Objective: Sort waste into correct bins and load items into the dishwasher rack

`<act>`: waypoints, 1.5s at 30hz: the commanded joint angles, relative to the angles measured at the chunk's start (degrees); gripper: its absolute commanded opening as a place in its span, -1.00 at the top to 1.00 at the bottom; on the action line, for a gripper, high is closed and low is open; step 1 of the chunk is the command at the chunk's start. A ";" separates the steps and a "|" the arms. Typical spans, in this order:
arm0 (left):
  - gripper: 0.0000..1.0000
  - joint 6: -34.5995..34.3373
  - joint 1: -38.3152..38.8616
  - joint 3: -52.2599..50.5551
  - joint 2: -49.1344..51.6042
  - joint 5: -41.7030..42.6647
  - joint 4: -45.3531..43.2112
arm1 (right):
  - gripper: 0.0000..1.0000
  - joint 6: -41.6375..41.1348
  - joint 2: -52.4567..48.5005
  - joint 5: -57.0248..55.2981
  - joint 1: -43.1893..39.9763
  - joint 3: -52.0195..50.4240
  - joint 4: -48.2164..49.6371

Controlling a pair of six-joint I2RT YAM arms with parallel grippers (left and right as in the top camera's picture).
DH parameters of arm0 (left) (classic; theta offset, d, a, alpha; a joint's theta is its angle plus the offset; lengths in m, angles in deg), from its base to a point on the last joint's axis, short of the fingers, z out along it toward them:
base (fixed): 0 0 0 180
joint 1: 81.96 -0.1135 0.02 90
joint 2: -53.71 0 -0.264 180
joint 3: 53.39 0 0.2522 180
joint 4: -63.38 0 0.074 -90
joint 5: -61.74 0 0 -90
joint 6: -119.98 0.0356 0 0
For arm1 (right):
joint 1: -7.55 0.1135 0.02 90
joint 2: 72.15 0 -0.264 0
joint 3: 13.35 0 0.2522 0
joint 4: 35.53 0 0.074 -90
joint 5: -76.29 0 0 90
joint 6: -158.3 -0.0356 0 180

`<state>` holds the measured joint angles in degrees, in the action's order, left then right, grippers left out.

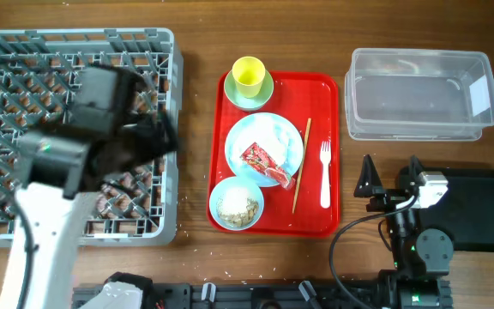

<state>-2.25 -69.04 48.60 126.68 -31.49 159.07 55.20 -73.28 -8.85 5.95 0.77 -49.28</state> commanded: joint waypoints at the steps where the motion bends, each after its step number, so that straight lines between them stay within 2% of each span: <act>1: -1.00 -4.11 -14.56 0.94 -3.26 -9.97 1.16 | -1.00 0.98 0.33 -0.52 0.24 -0.07 0.13; 4: -1.00 -4.26 -27.15 0.94 -3.21 -9.03 2.78 | -0.99 0.96 0.33 -0.52 0.24 -0.07 0.13; 8: -1.00 -4.26 -30.14 0.94 -3.21 -9.03 2.78 | -0.99 0.42 0.33 -0.28 0.24 -0.07 0.26; 9: -1.00 -4.26 -30.14 0.94 -3.21 -9.05 2.78 | -1.00 -8.87 0.33 5.14 0.24 -0.07 1.46; 10: -1.00 -4.26 -30.14 0.94 -3.21 -9.05 2.78 | -0.99 -22.67 0.33 13.70 0.24 -0.07 1.88; 11: -1.00 -4.26 -30.14 0.94 -3.21 -9.05 2.78 | -1.00 -40.54 0.33 22.58 0.24 -0.07 1.92; 14: -1.00 -4.26 -30.14 0.94 -3.21 -9.05 2.78 | -1.00 -72.52 0.33 34.67 0.24 -0.07 4.00; 15: -1.00 -4.26 -30.14 0.94 -3.21 -9.05 2.78 | -1.00 -74.05 0.33 35.54 0.24 -0.07 8.48; 16: -1.00 -4.26 -30.14 0.94 -3.21 -9.05 2.78 | -1.00 -75.30 0.33 36.09 0.24 -0.07 17.97; 18: -1.00 -4.26 -30.14 0.94 -3.21 -9.05 2.78 | -0.99 -83.10 0.33 29.20 0.24 -0.04 33.53; 19: -1.00 -4.26 -30.14 0.94 -3.21 -9.05 2.78 | -0.99 -82.93 0.33 23.43 0.24 0.55 39.36; 20: -1.00 -4.26 -30.14 0.94 -3.21 -9.05 2.78 | -1.00 -80.96 0.20 19.32 0.24 3.02 40.70; 22: -1.00 -4.26 -30.14 0.94 -3.21 -9.05 2.78 | -1.00 -66.66 -3.96 20.63 0.24 14.51 31.43; 23: -1.00 -4.26 -30.14 0.94 -3.21 -9.05 2.78 | -0.99 -56.02 -8.26 23.17 0.24 22.27 23.02; 26: -1.00 -4.26 -30.14 0.94 -3.21 -9.05 2.78 | -1.00 -23.61 -29.64 31.56 0.26 50.03 -12.68; 27: -1.00 -4.26 -30.14 0.94 -3.21 -9.05 2.78 | -1.00 -14.43 -37.64 36.09 0.39 59.01 -23.43; 29: -1.00 -4.26 -30.14 0.94 -3.21 -9.05 2.78 | -1.00 -0.28 -53.35 34.93 3.85 75.08 -43.71; 30: -1.00 -4.26 -30.14 0.94 -3.21 -9.05 2.78 | -0.99 1.70 -56.57 32.59 5.35 77.68 -47.45; 31: -1.00 -4.26 -30.14 0.94 -3.21 -9.05 2.78 | -0.99 3.10 -64.61 24.68 10.51 81.96 -54.86; 34: -1.00 -4.26 -30.14 0.94 -3.21 -9.05 2.78 | -1.00 2.36 -78.34 9.22 21.40 82.84 -59.30; 36: -1.00 -4.26 -30.14 0.94 -3.21 -9.05 2.78 | -1.00 2.60 -90.55 4.96 28.76 82.84 -57.09; 38: -1.00 -4.26 -30.14 0.94 -3.21 -9.05 2.78 | -1.00 2.62 -98.95 4.98 31.45 82.84 -51.80; 41: -1.00 -4.26 -30.14 0.94 -3.21 -9.05 2.78 | -1.00 1.29 -109.87 5.68 31.98 82.84 -44.26; 45: -1.00 -4.26 -30.14 0.94 -3.21 -9.05 2.78 | -1.00 -0.50 -119.38 5.46 31.98 82.77 -41.16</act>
<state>-5.55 -98.91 48.84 123.86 -39.62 161.93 55.57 -189.71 -2.51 37.90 83.17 -90.72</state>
